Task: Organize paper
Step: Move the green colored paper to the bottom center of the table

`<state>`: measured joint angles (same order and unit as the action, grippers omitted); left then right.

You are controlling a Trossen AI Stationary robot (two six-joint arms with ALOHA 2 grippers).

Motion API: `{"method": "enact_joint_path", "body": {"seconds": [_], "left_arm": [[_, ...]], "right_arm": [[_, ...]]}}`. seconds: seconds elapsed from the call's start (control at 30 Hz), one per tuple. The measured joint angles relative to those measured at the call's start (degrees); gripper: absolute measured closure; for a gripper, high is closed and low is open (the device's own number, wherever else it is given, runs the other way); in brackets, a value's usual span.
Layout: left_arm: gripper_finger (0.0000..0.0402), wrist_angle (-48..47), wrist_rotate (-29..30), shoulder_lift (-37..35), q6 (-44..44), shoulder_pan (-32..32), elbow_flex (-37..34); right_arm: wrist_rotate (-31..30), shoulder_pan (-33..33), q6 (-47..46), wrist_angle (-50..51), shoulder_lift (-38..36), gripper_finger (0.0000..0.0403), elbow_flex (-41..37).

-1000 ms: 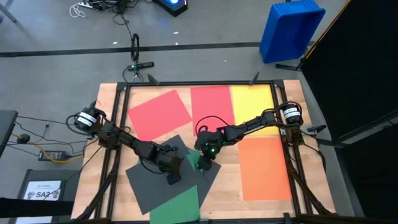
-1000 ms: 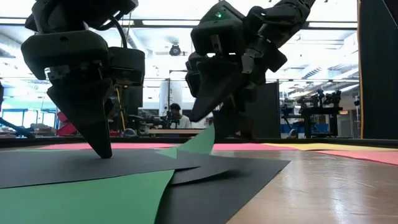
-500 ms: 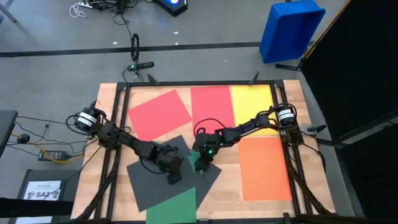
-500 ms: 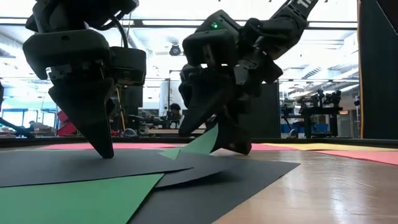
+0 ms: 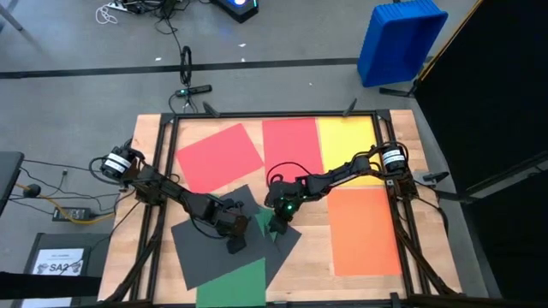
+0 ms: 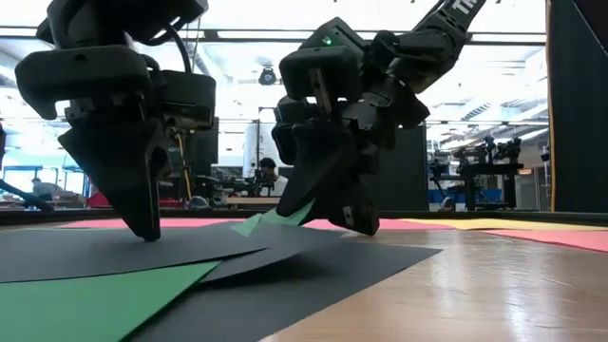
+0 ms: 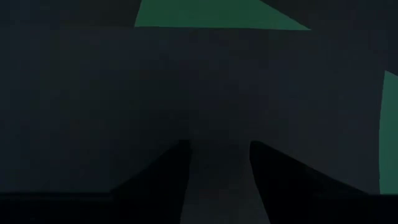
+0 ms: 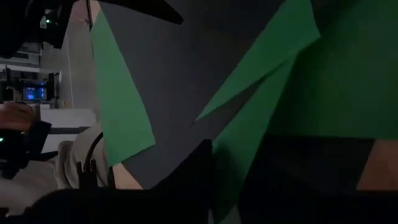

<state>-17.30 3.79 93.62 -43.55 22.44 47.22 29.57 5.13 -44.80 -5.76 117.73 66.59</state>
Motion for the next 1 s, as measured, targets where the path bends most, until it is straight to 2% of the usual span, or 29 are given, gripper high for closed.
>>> {"method": "enact_joint_path", "body": {"seconds": [0.23, 0.4, 0.57, 0.73, 0.83, 1.0], "left_arm": [[0.0245, -1.4, 0.0, -0.1, 0.0, 0.0, 0.1], [0.0245, -8.8, -1.3, -0.2, 3.4, -0.3, 3.5], [0.0245, -16.8, 1.5, -1.6, 9.3, -0.7, 8.7], [0.0241, -15.2, 5.6, -4.3, 18.2, -1.9, 12.2], [0.0225, -14.2, 4.6, -4.6, 23.9, -3.9, 13.8], [0.0176, -12.6, -0.4, -3.9, 31.9, -9.9, 14.3]], "right_arm": [[0.5, 0.0, 2.9, -0.1, 0.0, 0.0401, 0.0], [-1.0, 0.1, 6.5, 0.2, -0.3, 0.0403, -0.1], [-2.8, 0.4, 9.1, 1.2, -2.0, 0.0403, -0.1], [-4.1, 0.7, 10.7, 0.9, -2.3, 0.0403, -0.1], [-4.7, 0.8, 11.5, 0.9, -2.3, 0.0403, -0.1], [-6.4, 1.2, 12.9, 0.6, -2.3, 0.0403, -0.1]]}}
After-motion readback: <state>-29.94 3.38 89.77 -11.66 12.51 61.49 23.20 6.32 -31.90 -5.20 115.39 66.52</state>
